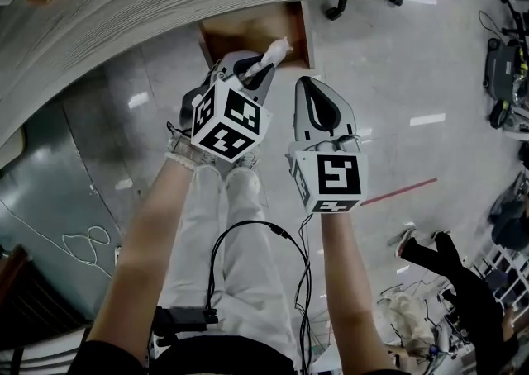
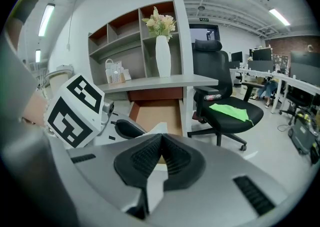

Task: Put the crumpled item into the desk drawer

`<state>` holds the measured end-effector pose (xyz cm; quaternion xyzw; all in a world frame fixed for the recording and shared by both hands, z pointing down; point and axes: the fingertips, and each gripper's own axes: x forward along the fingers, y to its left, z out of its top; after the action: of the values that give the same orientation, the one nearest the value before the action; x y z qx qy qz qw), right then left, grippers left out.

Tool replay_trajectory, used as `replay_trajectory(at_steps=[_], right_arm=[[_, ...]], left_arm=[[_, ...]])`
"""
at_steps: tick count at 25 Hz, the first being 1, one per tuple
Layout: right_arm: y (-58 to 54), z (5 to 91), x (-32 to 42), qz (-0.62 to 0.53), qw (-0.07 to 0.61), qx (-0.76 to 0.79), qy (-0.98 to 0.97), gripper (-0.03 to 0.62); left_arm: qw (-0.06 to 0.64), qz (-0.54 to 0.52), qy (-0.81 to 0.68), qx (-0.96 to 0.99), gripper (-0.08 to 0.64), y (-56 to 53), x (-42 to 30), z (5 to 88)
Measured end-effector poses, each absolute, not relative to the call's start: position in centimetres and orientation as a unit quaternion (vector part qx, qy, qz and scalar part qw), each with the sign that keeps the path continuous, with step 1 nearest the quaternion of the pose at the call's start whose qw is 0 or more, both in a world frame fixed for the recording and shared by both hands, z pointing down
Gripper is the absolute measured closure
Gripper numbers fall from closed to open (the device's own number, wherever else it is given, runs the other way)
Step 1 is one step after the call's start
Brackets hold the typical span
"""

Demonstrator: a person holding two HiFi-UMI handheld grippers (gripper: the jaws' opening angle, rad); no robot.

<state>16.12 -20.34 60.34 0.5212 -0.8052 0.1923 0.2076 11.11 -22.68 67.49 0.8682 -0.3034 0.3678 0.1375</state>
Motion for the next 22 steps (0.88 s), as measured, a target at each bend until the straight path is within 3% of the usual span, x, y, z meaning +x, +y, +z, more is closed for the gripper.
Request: replay_trajectory(at_steps=[7,22], right_arm=[[-20.2,60.3,15.9,0.191,0.207,0.52,-0.806,0.588],[-20.0,60.2,15.0,0.189,0.21,0.518,-0.807,0.588]], left_arm=[[0.146,0.365,-0.301,0.869,0.402,-22.5,11.1,67.6],[0.123,0.336,-0.369,0.858,0.397,-24.3,7.8,65.9]])
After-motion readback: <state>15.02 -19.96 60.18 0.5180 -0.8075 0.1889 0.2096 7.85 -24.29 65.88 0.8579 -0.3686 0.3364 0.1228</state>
